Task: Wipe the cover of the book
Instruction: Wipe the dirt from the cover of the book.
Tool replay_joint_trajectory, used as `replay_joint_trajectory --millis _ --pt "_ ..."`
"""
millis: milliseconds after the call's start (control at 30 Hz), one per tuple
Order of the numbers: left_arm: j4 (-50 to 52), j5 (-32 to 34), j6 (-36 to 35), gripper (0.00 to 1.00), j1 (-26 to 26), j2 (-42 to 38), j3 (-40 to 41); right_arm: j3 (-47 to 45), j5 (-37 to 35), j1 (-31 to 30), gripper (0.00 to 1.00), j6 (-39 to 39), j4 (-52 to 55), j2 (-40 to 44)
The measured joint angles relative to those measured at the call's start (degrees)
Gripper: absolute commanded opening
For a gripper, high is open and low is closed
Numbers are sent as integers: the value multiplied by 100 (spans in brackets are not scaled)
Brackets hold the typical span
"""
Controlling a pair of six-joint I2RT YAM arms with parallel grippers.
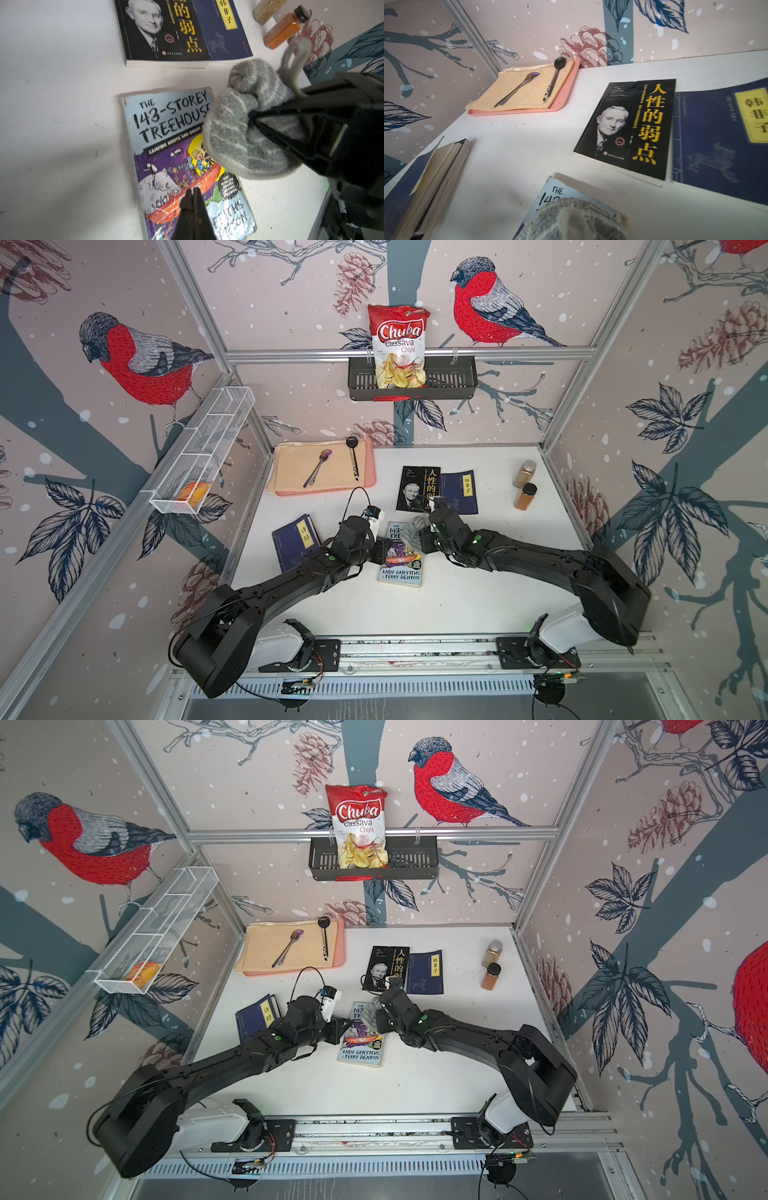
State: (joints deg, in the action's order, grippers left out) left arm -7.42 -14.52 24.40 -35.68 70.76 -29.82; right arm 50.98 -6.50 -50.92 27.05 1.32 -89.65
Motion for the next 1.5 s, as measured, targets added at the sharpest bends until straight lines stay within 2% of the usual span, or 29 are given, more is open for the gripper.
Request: replay_joint_trajectory --millis 133,333,933,1333,1500 --pt "90 -61 144 0 -79 -13 393 437 308 -26 7 -72 -164 -726" --pt "-258 -96 426 0 -90 85 955 516 763 -157 7 -116 -393 -1248" --pt "-870 -190 704 0 -96 219 1158 426 1340 -302 6 221 -1858 -1989" --pt "-1187 -63 1008 0 -96 216 1351 789 1720 -48 6 256 -1910 -2310" --pt "-1346 -70 1027 0 -96 295 1390 1403 1753 155 4 125 -1755 -2715"
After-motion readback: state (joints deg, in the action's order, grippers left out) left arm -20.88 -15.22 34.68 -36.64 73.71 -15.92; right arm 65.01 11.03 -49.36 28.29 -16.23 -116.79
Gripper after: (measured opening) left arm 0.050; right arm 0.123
